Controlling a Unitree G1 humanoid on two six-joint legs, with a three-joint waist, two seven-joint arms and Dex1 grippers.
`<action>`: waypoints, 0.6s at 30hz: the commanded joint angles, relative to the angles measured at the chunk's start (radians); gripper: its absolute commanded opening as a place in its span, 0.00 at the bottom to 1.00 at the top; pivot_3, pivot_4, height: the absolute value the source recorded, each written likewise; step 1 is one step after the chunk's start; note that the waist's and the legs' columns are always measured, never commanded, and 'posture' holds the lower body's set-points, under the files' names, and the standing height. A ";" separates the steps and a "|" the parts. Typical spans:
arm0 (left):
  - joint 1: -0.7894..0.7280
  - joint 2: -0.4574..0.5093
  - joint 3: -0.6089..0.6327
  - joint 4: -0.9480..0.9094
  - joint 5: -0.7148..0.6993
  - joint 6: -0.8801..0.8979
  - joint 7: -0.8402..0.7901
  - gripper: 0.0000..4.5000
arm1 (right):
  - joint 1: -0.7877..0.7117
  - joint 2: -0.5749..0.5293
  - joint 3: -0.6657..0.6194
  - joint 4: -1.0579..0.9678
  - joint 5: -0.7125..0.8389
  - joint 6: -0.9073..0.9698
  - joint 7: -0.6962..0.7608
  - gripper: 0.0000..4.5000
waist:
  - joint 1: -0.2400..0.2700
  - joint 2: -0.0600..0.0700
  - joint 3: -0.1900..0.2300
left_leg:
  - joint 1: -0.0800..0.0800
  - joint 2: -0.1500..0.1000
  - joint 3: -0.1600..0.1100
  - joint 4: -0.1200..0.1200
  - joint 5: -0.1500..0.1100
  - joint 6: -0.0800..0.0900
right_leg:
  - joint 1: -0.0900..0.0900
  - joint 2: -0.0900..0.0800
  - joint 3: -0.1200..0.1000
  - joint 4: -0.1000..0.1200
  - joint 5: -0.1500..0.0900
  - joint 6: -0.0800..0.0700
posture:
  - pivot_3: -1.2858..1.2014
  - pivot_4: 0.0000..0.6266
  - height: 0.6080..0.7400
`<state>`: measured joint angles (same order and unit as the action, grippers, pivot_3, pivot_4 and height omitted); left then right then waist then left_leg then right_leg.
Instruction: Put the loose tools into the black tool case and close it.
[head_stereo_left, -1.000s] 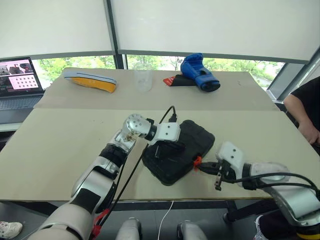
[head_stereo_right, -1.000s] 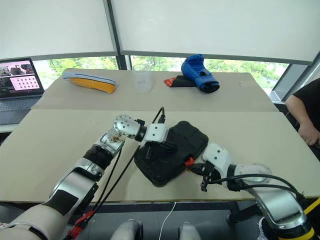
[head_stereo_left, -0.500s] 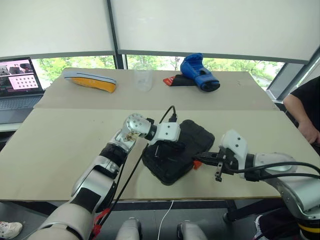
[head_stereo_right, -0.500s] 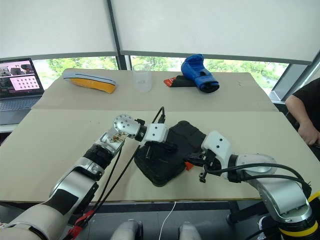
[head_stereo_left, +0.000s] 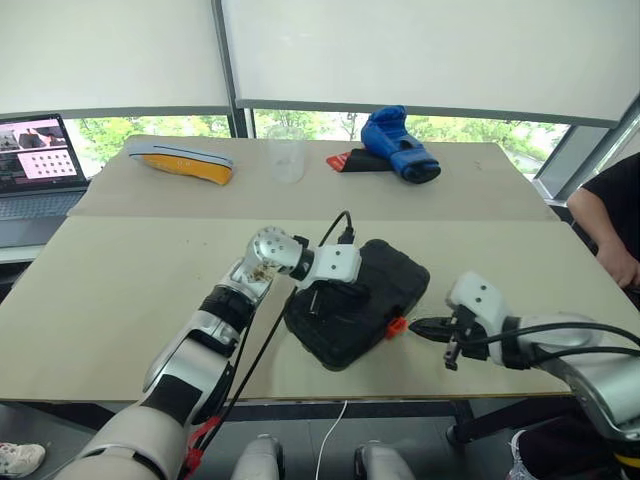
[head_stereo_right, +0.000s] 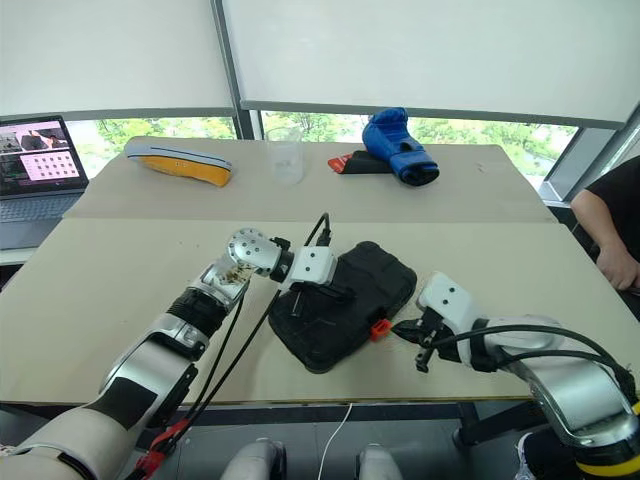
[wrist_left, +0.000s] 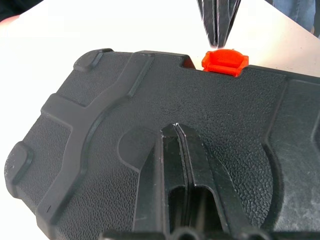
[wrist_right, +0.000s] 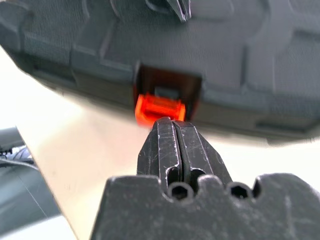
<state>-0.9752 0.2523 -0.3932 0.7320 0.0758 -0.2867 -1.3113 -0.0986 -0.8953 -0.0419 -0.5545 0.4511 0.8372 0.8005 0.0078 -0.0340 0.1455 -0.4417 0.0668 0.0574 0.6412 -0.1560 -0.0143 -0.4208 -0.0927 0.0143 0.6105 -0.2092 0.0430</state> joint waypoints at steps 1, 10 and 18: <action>0.029 0.023 -0.034 0.050 0.053 0.002 0.001 0.01 | 0.037 0.007 -0.056 -0.043 0.015 -0.003 -0.020 0.00 | -0.002 0.000 0.000 | 0.000 0.000 0.000 0.000 0.000 0.000 | 0.000 0.000 0.000 0.000 0.000 0.000 | 0.52 0.24 1.00; 0.011 0.003 -0.040 0.061 0.052 -0.004 0.001 0.01 | 0.088 0.103 0.061 0.042 -0.085 -0.102 -0.092 0.00 | -0.005 0.000 0.000 | 0.000 0.000 -0.001 0.000 0.000 0.000 | -0.001 0.000 0.000 -0.001 0.000 0.000 | 0.52 0.24 1.00; 0.005 -0.010 -0.046 0.072 0.057 -0.017 -0.001 0.01 | -0.069 0.205 0.174 0.128 -0.160 -0.141 -0.128 0.00 | -0.006 0.000 0.000 | 0.000 0.000 0.000 0.000 0.000 0.000 | -0.001 0.000 0.000 -0.002 0.000 0.000 | 0.52 0.24 1.00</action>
<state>-0.9926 0.2426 -0.3947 0.7641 0.0788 -0.3046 -1.3095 -0.1254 -0.7117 0.1163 -0.4052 0.2997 0.7266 0.6815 0.0020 -0.0344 0.1458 -0.4418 0.0666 0.0570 0.6408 -0.1563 -0.0147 -0.4216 -0.0930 0.0137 0.6088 -0.2092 0.0430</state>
